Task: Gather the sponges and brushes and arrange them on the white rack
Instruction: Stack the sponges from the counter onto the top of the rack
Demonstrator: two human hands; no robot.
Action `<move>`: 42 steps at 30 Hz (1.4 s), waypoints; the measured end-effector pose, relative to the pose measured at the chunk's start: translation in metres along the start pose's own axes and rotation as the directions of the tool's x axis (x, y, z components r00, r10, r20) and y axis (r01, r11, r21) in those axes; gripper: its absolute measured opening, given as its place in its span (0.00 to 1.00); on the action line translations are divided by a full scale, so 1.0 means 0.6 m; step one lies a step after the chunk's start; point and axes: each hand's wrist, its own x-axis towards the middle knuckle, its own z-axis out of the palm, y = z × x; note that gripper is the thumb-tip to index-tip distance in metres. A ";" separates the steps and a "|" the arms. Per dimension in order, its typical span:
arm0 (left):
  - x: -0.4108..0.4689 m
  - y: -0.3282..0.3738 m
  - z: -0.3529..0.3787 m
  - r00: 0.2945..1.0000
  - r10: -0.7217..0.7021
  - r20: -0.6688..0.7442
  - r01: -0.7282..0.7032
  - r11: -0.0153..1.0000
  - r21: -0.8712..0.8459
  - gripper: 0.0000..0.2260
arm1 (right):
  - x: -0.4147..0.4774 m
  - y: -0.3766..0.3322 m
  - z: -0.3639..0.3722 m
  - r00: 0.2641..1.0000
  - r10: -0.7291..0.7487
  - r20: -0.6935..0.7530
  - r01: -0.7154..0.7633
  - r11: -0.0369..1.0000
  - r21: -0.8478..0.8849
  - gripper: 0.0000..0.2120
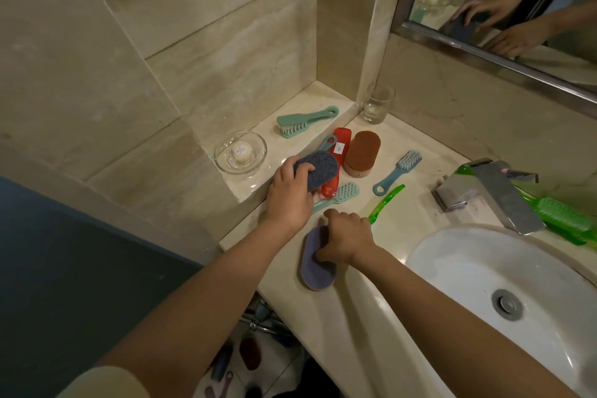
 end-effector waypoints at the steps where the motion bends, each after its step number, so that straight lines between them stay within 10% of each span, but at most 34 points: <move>1: -0.003 0.001 -0.003 1.000 -0.007 -0.013 0.007 1.000 -0.020 0.24 | 0.000 0.001 -0.001 1.000 0.004 -0.011 -0.004 1.000 0.003 0.30; 15: -0.054 0.029 -0.041 0.988 -0.147 -0.040 0.131 0.952 -0.277 0.26 | -0.030 -0.003 -0.029 0.985 -0.132 -0.115 0.135 0.991 0.016 0.19; 24: -0.077 0.083 -0.057 0.981 -0.191 0.008 0.170 0.854 -0.492 0.23 | -0.106 0.039 -0.050 0.981 0.099 -0.169 0.039 0.748 0.663 0.16; 31: -0.105 0.190 -0.049 0.973 -0.227 -0.026 0.154 0.734 -0.662 0.19 | -0.197 0.112 -0.088 0.751 0.486 -0.447 0.071 0.614 0.786 0.17; 42: -0.181 0.422 -0.071 0.992 -0.108 0.062 0.104 0.446 -0.889 0.22 | -0.386 0.183 -0.155 0.508 0.581 -0.636 0.365 0.524 0.770 0.21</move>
